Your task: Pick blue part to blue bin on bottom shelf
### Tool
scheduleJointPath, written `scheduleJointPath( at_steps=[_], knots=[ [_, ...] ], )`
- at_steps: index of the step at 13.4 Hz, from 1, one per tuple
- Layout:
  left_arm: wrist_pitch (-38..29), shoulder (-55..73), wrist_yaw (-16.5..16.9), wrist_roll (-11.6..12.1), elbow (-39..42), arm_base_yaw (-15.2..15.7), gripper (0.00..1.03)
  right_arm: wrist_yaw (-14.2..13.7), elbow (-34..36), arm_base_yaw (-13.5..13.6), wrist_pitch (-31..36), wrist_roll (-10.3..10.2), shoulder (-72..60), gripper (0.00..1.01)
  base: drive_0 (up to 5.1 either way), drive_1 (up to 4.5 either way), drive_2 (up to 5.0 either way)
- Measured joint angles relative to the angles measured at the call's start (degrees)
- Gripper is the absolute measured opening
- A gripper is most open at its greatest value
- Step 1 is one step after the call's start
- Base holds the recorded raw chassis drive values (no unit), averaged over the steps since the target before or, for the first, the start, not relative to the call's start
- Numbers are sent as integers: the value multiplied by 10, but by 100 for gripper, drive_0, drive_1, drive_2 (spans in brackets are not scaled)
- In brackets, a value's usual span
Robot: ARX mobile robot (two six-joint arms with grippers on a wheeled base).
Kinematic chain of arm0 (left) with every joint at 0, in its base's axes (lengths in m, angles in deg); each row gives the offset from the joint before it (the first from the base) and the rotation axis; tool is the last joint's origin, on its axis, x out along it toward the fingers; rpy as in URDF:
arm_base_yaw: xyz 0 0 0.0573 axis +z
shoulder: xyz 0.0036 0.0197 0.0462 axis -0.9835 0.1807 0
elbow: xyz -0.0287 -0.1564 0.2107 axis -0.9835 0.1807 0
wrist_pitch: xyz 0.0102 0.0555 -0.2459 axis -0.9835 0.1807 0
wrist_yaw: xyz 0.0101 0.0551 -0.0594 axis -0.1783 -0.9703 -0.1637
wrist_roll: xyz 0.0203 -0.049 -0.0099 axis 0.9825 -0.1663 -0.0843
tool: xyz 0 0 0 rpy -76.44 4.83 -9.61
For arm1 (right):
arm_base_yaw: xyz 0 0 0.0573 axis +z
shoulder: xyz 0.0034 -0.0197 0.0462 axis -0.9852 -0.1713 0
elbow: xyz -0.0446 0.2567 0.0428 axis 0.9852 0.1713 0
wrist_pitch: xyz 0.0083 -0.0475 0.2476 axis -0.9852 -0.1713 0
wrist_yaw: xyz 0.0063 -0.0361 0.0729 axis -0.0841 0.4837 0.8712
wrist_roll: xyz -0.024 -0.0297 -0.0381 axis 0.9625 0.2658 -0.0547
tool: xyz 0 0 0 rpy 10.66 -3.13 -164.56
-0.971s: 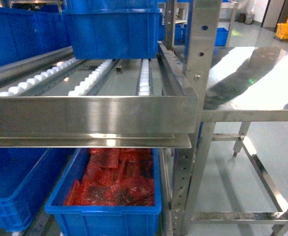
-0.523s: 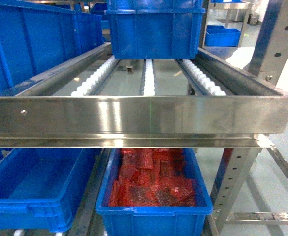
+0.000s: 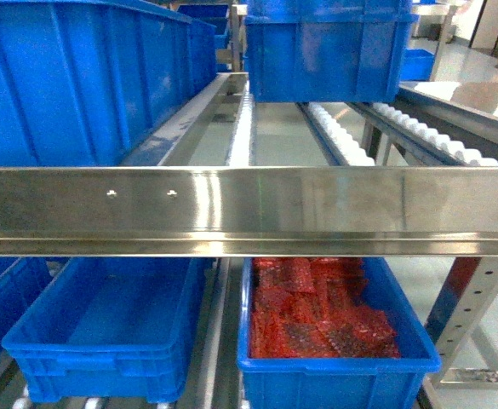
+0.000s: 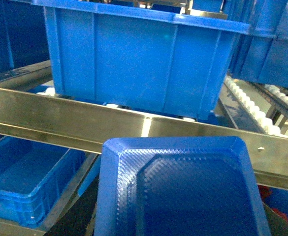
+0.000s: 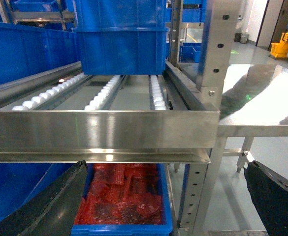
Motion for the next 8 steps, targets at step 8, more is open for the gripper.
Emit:
scheduleJointPath(
  at_steps=[8],
  knots=[
    [2, 0, 0, 0, 0, -1, 43, 2, 0, 0, 2, 0, 0, 98, -192, 88, 88]
  ],
)
